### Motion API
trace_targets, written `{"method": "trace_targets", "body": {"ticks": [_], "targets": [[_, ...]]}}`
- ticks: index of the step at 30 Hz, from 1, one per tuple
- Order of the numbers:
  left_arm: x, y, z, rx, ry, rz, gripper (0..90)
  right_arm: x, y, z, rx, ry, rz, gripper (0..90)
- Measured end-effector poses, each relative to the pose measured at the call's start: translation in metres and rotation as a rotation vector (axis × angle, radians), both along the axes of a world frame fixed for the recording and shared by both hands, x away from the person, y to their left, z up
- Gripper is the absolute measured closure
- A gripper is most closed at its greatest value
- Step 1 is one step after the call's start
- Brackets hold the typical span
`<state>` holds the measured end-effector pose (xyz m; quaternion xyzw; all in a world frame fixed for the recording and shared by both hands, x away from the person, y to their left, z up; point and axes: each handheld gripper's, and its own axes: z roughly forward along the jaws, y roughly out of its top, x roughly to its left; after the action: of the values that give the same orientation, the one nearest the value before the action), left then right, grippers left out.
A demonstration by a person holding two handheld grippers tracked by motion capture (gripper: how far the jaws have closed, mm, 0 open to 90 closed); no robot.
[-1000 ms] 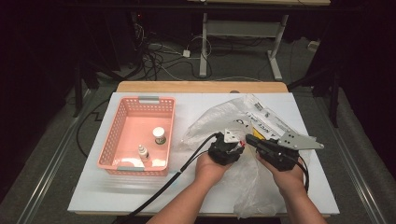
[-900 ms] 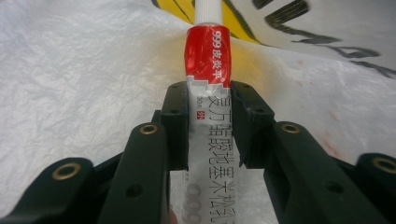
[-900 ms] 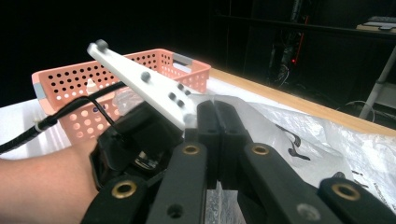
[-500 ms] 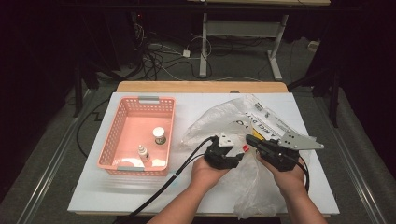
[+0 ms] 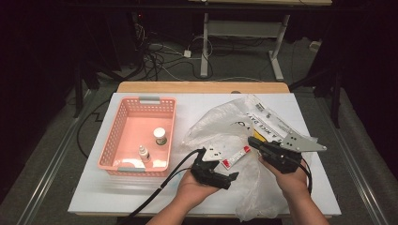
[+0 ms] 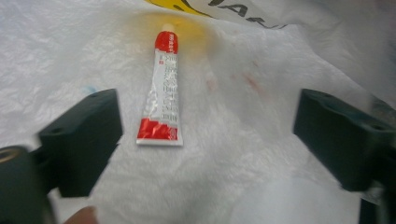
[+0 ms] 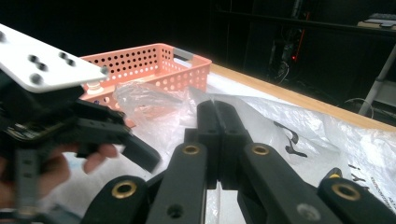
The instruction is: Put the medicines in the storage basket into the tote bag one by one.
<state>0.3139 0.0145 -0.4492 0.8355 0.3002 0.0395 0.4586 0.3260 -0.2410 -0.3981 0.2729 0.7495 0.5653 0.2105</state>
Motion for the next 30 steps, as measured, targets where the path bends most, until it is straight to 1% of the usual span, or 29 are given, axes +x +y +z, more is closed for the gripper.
{"method": "trace_targets", "body": {"ticks": [1,2,4,6,10,12,14,17,20,21,23,26,28,30], "targets": [[-0.003,0.002,0.001,0.000,0.003,-0.002,0.0,0.000,0.000,0.000,0.000,0.001,0.000,90.0],[-0.006,0.004,0.003,-0.005,0.003,-0.008,0.0,-0.001,0.000,0.000,0.000,0.002,-0.001,90.0],[-0.012,0.007,0.006,-0.006,-0.011,-0.001,0.0,-0.001,0.000,0.000,0.000,0.002,-0.001,90.0],[-0.016,0.011,0.009,-0.017,-0.012,-0.002,0.0,-0.001,0.000,0.000,0.000,-0.001,-0.001,90.0],[-0.024,0.021,0.016,-0.025,-0.018,-0.007,0.0,-0.002,0.000,0.001,-0.001,-0.003,-0.001,90.0],[-0.029,0.026,0.018,-0.019,-0.025,-0.008,0.0,-0.001,0.000,0.001,0.000,-0.002,-0.002,90.0],[-0.033,0.032,0.021,-0.025,-0.026,-0.010,0.0,-0.001,-0.001,0.000,0.001,0.000,-0.001,90.0],[-0.038,0.042,0.026,-0.017,-0.048,0.003,0.0,-0.001,-0.001,0.000,0.001,0.002,-0.003,90.0],[-0.040,0.055,0.029,-0.020,-0.050,0.020,0.0,-0.001,-0.001,0.000,0.001,0.002,-0.002,90.0],[-0.040,0.059,0.029,-0.017,-0.052,0.032,0.0,-0.001,-0.001,0.000,0.001,0.002,-0.002,90.0],[-0.038,0.068,0.029,-0.026,-0.045,0.047,0.0,-0.001,-0.001,0.000,0.000,0.002,-0.003,90.0],[-0.037,0.081,0.029,-0.022,-0.046,0.070,0.0,-0.001,0.000,0.000,0.000,0.002,-0.002,90.0],[-0.035,0.090,0.030,-0.034,-0.043,0.081,0.0,-0.001,0.000,0.000,-0.001,0.002,-0.002,90.0],[-0.034,0.097,0.031,-0.022,-0.049,0.097,0.0,-0.001,-0.001,0.000,-0.002,0.001,-0.003,90.0]]}}
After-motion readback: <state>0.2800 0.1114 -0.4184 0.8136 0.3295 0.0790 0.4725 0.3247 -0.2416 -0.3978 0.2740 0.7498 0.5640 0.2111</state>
